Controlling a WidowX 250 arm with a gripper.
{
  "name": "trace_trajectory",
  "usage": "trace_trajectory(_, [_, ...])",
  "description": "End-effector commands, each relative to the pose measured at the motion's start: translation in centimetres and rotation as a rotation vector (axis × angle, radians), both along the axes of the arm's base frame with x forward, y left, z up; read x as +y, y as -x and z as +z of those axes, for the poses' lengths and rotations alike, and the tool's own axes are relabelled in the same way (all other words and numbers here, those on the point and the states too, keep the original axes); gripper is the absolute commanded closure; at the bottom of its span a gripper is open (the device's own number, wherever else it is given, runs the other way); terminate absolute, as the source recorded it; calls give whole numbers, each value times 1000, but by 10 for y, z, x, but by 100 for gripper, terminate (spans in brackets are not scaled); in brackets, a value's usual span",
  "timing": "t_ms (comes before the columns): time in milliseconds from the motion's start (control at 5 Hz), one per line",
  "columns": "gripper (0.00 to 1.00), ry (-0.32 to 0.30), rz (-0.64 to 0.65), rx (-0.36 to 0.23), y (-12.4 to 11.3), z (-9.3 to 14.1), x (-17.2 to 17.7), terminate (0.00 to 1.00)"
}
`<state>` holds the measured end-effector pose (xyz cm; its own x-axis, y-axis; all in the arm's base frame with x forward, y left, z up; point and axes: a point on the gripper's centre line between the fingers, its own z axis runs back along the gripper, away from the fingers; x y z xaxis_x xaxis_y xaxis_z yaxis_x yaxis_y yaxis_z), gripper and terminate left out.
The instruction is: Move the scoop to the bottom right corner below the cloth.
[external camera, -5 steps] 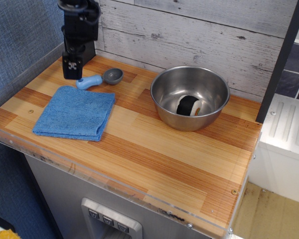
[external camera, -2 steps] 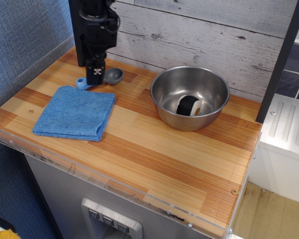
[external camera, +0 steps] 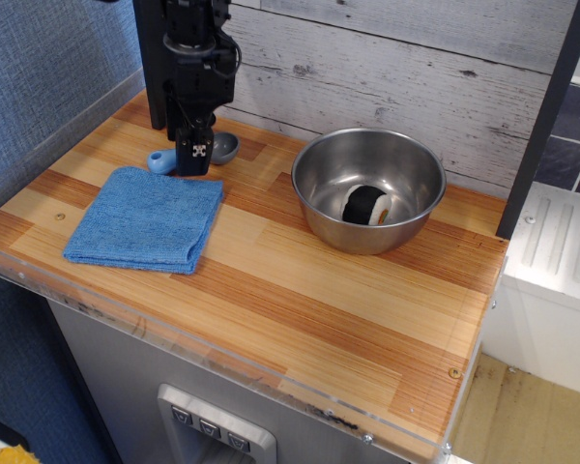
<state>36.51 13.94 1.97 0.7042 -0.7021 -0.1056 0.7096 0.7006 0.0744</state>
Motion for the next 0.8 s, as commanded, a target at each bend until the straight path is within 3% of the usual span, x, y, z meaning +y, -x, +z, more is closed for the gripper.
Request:
trace_trajectory(0, [100,-57,0,-8,-5,9,14,0])
trace_trajectory(200, [100,-57,-12,1,-3,7,10,0])
trace_trajectory(600, [100,-49,-13,-42,-9,21,16,0])
